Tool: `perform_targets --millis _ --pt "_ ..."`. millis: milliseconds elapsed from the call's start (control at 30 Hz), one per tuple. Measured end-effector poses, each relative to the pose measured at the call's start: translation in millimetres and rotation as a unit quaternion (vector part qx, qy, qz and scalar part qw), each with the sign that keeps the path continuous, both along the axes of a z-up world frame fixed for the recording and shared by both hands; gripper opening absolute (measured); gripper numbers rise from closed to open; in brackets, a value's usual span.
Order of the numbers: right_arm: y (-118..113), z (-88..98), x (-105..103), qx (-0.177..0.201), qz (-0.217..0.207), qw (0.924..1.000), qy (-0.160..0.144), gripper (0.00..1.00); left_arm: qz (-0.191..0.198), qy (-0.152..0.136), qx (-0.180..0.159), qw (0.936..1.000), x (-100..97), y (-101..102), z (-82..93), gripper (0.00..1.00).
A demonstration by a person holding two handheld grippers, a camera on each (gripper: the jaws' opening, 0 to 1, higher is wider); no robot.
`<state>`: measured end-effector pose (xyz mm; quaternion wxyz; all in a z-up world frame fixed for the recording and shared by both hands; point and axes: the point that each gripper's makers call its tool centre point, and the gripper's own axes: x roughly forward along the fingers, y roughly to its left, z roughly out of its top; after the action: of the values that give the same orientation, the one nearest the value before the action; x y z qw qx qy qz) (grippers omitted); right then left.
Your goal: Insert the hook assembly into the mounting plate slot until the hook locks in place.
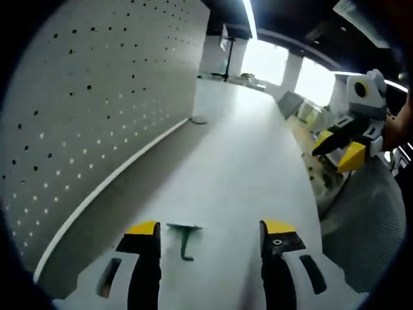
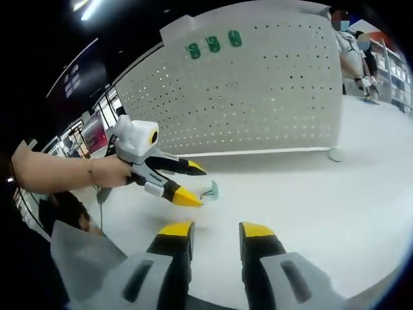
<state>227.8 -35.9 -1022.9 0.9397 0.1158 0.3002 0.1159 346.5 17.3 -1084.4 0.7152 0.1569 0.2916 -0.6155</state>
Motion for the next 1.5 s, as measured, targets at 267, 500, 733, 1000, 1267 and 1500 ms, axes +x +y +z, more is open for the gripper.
perform_targets --millis 267,500,733,1000,1267,1500 --pt "-6 -6.8 2 0.016 -0.018 0.9997 0.008 0.24 -0.080 -0.058 0.054 0.9936 4.2 -8 -14.5 0.45" --pt "-11 -10.9 2 0.030 -0.035 0.9989 0.012 0.24 -0.118 -0.079 0.061 0.9880 7.4 -15 -18.7 0.34" --pt "-13 -16.1 1 0.042 -0.047 0.9978 0.018 0.24 -0.218 -0.157 0.111 0.9569 8.8 -16 -23.1 0.20" --pt "-17 -15.7 1 0.050 -0.059 0.9968 0.018 0.24 -0.244 -0.145 0.140 0.9485 7.4 -10 -33.1 0.16" --pt "-17 -16.0 2 0.054 -0.062 0.9964 0.019 0.23 -0.231 -0.128 0.157 0.9516 13.1 -2 -35.3 0.05" --pt "-18 -16.7 2 0.058 -0.065 0.9960 0.022 0.22 -0.195 -0.097 0.164 0.9622 21.0 4 -35.2 0.02"
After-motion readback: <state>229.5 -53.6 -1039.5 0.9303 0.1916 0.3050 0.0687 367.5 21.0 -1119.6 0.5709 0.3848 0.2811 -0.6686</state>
